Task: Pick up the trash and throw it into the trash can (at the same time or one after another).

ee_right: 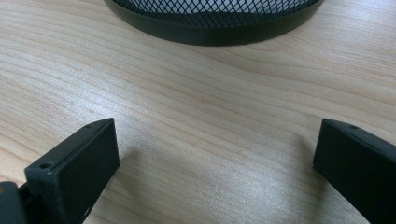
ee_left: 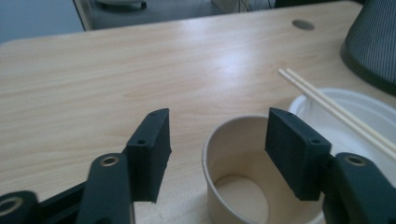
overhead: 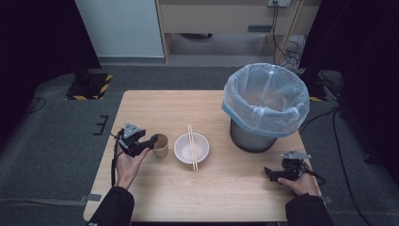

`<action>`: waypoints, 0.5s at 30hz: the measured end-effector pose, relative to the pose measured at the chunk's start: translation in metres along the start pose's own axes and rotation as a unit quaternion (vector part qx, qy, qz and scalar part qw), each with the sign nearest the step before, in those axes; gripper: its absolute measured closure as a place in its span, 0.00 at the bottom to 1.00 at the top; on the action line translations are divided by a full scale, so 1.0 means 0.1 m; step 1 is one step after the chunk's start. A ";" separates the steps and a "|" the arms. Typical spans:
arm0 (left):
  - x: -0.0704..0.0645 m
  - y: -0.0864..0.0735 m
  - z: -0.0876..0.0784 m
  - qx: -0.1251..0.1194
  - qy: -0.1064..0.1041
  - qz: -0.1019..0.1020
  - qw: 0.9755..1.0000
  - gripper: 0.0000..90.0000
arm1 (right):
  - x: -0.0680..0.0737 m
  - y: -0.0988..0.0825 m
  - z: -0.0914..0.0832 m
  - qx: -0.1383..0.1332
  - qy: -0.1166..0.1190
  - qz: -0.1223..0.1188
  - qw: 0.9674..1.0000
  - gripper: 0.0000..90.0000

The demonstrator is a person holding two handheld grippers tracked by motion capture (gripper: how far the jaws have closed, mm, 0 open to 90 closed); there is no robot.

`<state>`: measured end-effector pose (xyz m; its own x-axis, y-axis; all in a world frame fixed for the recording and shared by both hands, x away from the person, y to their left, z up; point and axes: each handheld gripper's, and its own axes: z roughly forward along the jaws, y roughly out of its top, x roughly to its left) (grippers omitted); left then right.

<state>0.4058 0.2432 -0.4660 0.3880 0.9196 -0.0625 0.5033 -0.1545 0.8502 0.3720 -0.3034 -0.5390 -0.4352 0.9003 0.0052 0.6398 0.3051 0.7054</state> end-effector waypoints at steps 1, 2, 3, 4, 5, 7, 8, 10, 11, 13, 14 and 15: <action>0.00 -0.01 0.02 0.005 0.001 0.000 1.000 0.48 | 0.00 0.00 0.00 0.000 0.000 0.000 1.000 0.01; 0.00 -0.02 0.03 0.012 0.002 0.001 1.000 0.49 | 0.00 0.00 0.00 0.000 0.000 0.000 1.000 0.01; -0.01 -0.03 0.05 0.022 0.004 0.002 1.000 0.51 | 0.00 0.00 0.00 0.000 0.000 0.000 1.000 0.01; -0.01 -0.03 0.05 0.022 0.004 0.002 1.000 0.53 | 0.00 0.00 0.00 0.000 0.000 0.000 1.000 0.01; -0.01 -0.06 0.08 0.037 0.008 0.007 0.999 0.55 | 0.00 0.00 0.00 0.000 -0.001 0.000 1.000 0.01; 0.00 -0.09 0.10 0.048 0.008 0.003 0.999 0.58 | 0.00 0.00 0.00 0.000 -0.001 0.000 1.000 0.01; 0.00 -0.10 0.12 0.054 0.008 0.001 0.999 0.60 | 0.00 0.00 0.00 0.000 -0.001 0.001 1.000 0.01; 0.00 -0.11 0.13 0.059 0.007 0.000 0.998 0.63 | 0.00 0.00 0.00 0.000 -0.001 0.001 1.000 0.01; 0.01 -0.12 0.14 0.064 0.005 -0.004 0.998 0.63 | 0.00 0.00 0.00 0.000 -0.001 0.001 1.000 0.01; 0.01 -0.14 0.16 0.076 0.006 -0.004 0.997 0.70 | 0.01 0.00 0.00 0.000 -0.001 0.002 1.000 0.01; 0.01 -0.14 0.16 0.079 0.007 -0.004 0.997 0.72 | 0.00 0.00 0.00 0.000 -0.001 0.002 1.000 0.01; 0.01 -0.15 0.16 0.081 0.006 -0.006 0.997 0.75 | 0.00 0.00 0.00 0.000 -0.001 0.002 1.000 0.01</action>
<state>0.4110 0.2408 -0.4868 0.3728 0.9256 -0.0651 0.6268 -0.1994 0.7532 0.3721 -0.3028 -0.5391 -0.4323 0.9017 0.0064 0.6407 0.3021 0.7059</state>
